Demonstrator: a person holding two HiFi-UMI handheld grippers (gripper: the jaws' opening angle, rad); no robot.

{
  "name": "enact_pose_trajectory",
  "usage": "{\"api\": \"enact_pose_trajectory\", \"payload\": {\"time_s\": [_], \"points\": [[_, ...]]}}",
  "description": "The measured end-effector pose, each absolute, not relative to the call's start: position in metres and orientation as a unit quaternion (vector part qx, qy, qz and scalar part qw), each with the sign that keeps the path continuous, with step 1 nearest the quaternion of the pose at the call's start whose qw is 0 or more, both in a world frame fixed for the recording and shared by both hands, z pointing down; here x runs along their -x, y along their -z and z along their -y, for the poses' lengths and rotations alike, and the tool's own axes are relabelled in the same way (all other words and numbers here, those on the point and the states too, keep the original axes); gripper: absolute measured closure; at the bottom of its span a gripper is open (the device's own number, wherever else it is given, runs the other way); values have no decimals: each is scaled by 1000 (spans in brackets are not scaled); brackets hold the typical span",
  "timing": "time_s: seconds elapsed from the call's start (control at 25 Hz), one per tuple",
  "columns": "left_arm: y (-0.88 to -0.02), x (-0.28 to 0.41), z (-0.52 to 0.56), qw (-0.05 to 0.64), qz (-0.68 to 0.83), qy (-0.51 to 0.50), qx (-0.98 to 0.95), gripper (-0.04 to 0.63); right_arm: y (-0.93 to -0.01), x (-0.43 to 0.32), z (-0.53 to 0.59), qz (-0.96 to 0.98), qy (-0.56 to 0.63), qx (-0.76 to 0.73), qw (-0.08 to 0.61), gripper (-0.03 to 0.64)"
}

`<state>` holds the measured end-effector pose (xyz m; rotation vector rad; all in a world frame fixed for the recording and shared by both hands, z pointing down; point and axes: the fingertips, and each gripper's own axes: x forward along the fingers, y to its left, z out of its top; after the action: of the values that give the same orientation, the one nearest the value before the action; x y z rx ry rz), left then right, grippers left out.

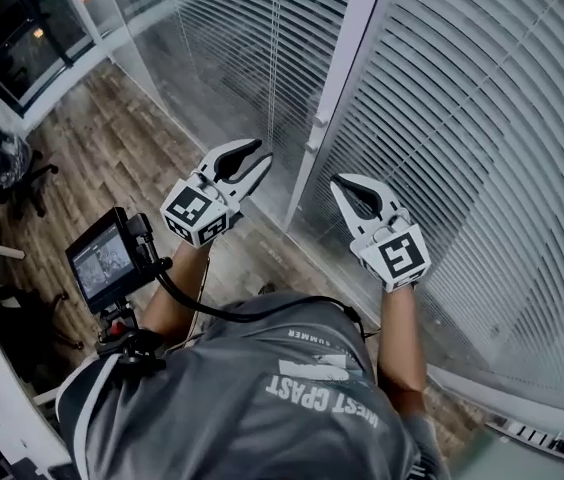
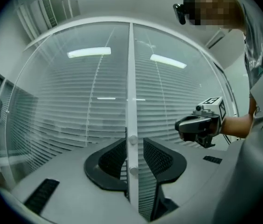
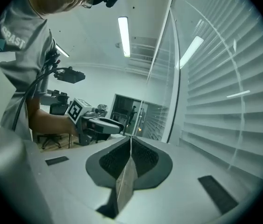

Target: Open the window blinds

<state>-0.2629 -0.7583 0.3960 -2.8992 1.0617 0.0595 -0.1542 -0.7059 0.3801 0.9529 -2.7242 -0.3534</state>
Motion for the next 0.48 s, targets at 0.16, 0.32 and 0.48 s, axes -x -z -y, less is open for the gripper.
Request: {"api": "enact_pose_trajectory", "payload": {"time_s": [0.16, 0.32, 0.48], "points": [[-421, 285, 762, 11, -367, -13, 930, 471, -401, 172, 718, 938, 114, -304, 119, 614], [-428, 305, 759, 8, -382, -13, 924, 471, -418, 183, 722, 937, 103, -296, 152, 615], [-423, 321, 752, 8, -387, -13, 922, 471, -414, 198, 719, 937, 103, -291, 161, 615]]}}
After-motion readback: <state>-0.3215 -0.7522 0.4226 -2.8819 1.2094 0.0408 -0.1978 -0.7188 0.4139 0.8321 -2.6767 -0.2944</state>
